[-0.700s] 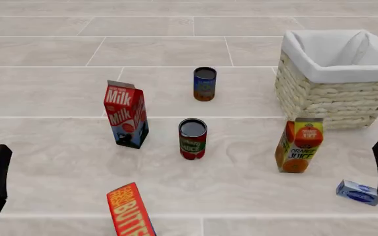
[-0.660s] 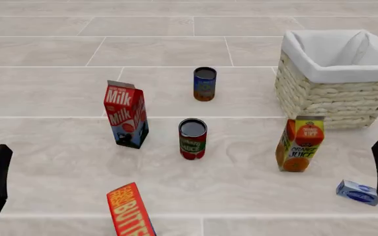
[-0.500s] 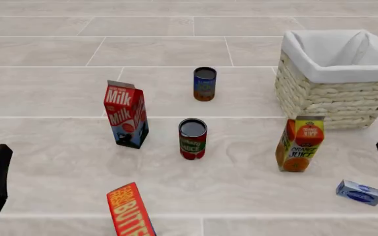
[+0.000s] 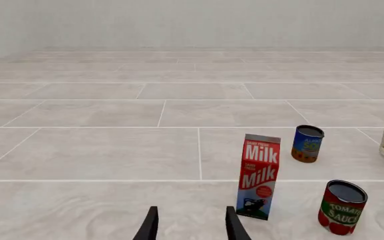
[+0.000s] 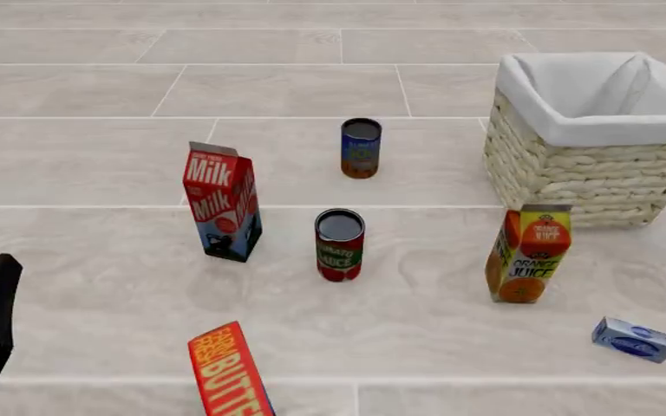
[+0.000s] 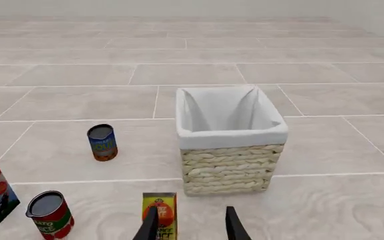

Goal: Pick the cream cheese and place it in the basket.

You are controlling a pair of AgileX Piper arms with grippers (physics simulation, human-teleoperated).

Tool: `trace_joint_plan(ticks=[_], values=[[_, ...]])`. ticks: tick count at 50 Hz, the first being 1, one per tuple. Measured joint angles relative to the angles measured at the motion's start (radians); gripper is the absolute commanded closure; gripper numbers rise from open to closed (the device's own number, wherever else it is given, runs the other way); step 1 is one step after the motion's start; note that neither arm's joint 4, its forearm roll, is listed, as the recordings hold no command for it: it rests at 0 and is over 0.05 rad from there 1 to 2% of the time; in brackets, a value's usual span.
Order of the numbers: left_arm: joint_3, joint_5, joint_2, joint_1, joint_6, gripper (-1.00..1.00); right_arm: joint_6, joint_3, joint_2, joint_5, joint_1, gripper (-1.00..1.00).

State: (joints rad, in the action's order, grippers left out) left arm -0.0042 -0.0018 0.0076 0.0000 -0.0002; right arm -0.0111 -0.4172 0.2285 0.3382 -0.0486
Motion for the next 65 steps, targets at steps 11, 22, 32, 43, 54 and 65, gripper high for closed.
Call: trace_joint_plan(ticks=[11,22,32,43,54,65], values=[[0.000,0.000,0.000,0.000,0.000,-1.00,-0.051,-0.127,0.065,0.158,-0.024,-1.00],[0.000,0.000,0.000,0.000,0.000,-1.00,-0.136,-0.183,0.124,0.316,-0.012,-1.00],[0.000,0.000,0.000,0.000,0.000,-1.00,-0.227,-0.215,0.206,0.438,0.012,-1.00],[0.000,0.000,0.000,0.000,0.000,-1.00,-0.353,-0.239,0.336,0.508,0.020,-1.00],[0.000,0.000,0.000,0.000,0.000,-1.00,-0.538,-0.224,0.458,0.508,-0.032,-1.00],[0.000,0.000,0.000,0.000,0.000,-1.00,-0.704,-0.195,0.587,0.475,-0.070,-1.00]])
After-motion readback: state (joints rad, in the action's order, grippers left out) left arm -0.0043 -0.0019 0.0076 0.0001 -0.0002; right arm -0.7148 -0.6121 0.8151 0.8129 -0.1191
